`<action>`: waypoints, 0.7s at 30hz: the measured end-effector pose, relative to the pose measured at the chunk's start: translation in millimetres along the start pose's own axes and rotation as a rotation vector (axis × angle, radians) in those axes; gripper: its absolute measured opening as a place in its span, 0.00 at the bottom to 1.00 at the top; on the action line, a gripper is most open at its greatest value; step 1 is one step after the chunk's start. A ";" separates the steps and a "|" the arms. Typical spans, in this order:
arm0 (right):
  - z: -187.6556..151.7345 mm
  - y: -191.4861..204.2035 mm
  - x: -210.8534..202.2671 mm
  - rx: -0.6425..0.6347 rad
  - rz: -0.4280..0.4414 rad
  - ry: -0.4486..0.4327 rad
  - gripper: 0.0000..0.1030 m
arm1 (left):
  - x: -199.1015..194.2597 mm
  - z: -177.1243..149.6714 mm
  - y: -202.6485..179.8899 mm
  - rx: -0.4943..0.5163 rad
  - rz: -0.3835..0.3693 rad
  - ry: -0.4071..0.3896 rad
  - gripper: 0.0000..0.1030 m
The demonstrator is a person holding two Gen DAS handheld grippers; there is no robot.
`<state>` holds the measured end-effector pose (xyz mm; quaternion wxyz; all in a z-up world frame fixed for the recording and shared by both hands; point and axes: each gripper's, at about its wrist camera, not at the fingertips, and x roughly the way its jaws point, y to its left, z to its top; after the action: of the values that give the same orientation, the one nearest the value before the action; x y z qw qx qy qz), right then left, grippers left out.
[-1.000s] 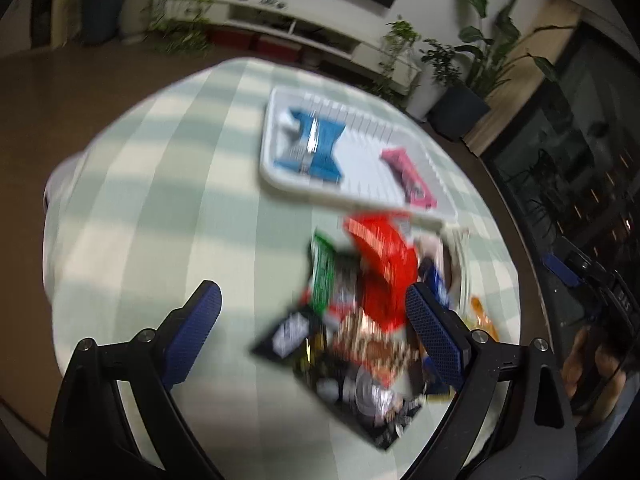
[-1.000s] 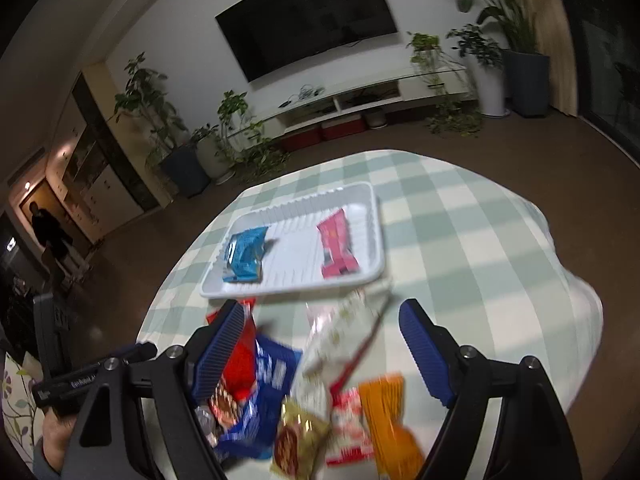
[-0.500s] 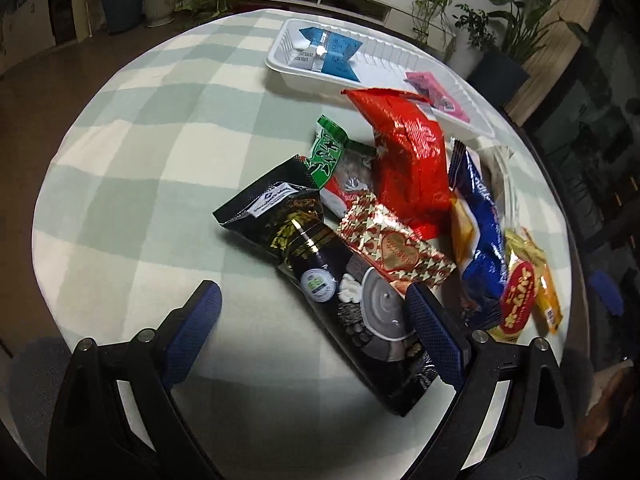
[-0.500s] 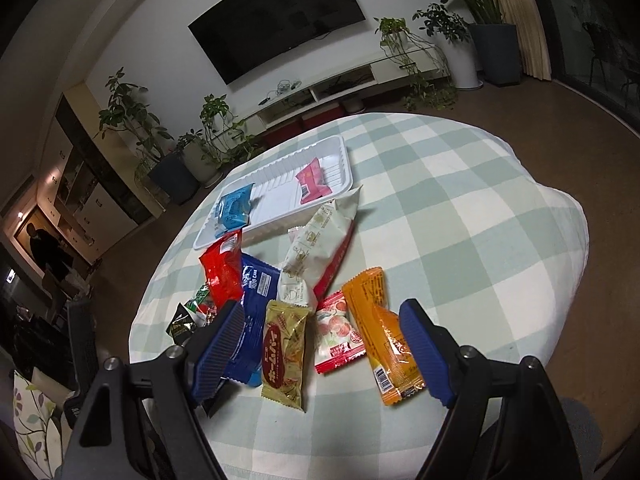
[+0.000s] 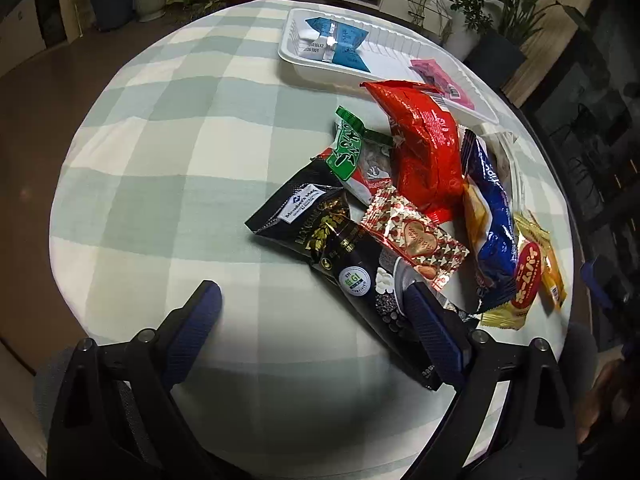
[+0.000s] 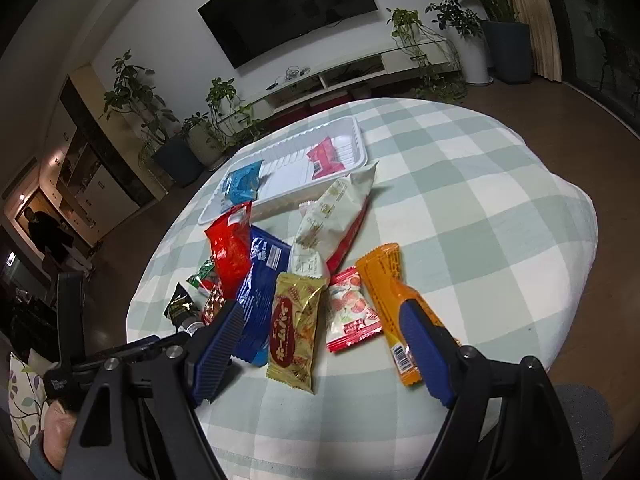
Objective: Organize snacks
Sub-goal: 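Grasp the black packet with the left gripper while the right gripper grasps the orange bar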
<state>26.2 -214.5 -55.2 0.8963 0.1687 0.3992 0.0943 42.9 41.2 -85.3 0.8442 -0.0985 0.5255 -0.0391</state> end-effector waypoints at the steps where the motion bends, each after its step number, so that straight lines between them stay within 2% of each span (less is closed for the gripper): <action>1: -1.3 1.3 0.6 -0.002 0.001 0.003 0.79 | -0.5 0.7 -2.3 -0.004 -0.007 -0.001 0.91; 6: -3.8 4.0 -1.2 -0.011 0.006 -0.006 0.79 | -2.3 5.7 -14.1 -0.063 0.027 -0.015 0.91; 13: -7.1 0.0 -2.9 0.004 0.024 -0.012 0.79 | 10.4 3.3 -42.4 -0.016 0.160 -0.011 0.91; 21: -9.6 -8.7 -9.7 0.019 0.028 -0.031 0.79 | 13.2 -10.4 -34.7 0.057 0.157 0.034 0.91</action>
<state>12.9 -223.4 -57.8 0.8993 0.1843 0.3838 0.1002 40.8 3.7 -94.2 0.8380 -0.0323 0.5446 0.0108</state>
